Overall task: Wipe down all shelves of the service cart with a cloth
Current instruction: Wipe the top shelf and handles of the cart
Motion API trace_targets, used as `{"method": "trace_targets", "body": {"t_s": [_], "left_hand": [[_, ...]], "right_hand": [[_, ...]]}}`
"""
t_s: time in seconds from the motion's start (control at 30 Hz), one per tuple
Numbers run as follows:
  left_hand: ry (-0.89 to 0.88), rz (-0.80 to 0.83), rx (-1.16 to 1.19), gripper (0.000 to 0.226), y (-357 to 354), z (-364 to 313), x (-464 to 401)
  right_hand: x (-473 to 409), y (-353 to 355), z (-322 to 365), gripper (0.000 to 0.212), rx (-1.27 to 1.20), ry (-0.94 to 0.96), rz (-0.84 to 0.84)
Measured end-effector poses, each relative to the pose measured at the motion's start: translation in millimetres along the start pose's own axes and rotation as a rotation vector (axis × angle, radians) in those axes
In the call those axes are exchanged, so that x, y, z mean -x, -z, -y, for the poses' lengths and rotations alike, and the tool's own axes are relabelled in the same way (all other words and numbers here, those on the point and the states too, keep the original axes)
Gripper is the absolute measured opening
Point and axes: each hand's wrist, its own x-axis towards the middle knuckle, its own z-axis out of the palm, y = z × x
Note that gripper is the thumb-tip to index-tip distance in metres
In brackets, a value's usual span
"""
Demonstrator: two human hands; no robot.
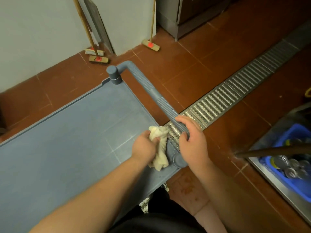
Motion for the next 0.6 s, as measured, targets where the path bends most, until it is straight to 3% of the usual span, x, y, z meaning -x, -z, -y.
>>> {"method": "trace_targets", "body": {"t_s": [0.27,0.33,0.53,0.6], "left_hand": [[-0.050,0.091,0.016,0.014,-11.4,0.5,1.4],[-0.117,0.150,-0.008,0.005,-15.8,1.9,8.9],[-0.441,0.292,-0.228,0.025,-20.9,12.5,16.2],[-0.487,0.390,-0.303,0.019,-15.4,12.6,12.3]], "right_hand": [[3.6,-0.7,-23.3,0.073,0.053,0.132,0.087],[2.7,-2.7,-25.8,0.075,0.058,0.129,0.087],[3.5,-3.4,-28.4,0.076,0.089,0.121,0.094],[5.3,-4.0,-29.2,0.077,0.088,0.118,0.091]]}}
